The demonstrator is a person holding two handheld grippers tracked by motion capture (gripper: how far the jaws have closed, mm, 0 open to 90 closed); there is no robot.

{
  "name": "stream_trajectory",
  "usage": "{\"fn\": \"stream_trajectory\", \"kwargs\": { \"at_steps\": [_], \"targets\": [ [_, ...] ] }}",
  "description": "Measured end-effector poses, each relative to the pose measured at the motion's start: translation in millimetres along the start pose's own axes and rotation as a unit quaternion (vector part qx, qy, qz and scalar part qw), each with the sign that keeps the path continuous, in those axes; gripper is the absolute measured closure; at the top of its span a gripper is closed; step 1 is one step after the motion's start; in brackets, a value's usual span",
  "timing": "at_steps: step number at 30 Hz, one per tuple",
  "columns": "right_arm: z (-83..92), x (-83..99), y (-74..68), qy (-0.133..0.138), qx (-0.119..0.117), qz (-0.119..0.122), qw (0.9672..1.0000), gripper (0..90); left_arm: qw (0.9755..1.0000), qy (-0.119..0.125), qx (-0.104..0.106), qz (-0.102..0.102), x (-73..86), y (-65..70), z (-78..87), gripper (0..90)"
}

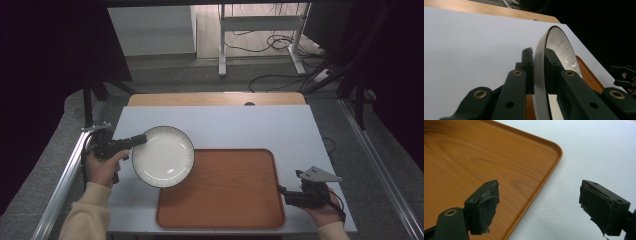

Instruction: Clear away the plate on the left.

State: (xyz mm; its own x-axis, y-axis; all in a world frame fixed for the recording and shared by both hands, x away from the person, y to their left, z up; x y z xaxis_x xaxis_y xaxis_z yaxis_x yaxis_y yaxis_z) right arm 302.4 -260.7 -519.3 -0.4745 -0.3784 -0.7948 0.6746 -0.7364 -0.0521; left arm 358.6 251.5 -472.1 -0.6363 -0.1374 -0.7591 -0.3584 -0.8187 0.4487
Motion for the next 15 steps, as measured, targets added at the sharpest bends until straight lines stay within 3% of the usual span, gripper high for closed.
{"fn": "stream_trajectory", "kwargs": {
  "at_steps": [15],
  "targets": [
    [0.0,-0.4,-0.1,0.001,-0.001,0.004,1.0000,16.7,0.9999,-0.011,0.009,-0.006,3.1,14.5,-14.0,80.7]
  ]
}}
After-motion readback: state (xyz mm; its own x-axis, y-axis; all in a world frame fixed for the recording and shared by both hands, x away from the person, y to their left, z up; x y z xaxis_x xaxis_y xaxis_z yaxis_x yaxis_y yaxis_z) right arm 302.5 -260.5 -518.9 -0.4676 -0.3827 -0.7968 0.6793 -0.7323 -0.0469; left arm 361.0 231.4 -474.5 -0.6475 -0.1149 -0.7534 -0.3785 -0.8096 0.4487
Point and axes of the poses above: each handheld gripper's, and its own axes: z roughly backward along the jaws, x roughly out of its underside, y roughly to its right, the point moved 6 cm from there along -z, roughly forward along the jaws, and after that the axes turned 9 degrees about -x, right-handed, at the moved point
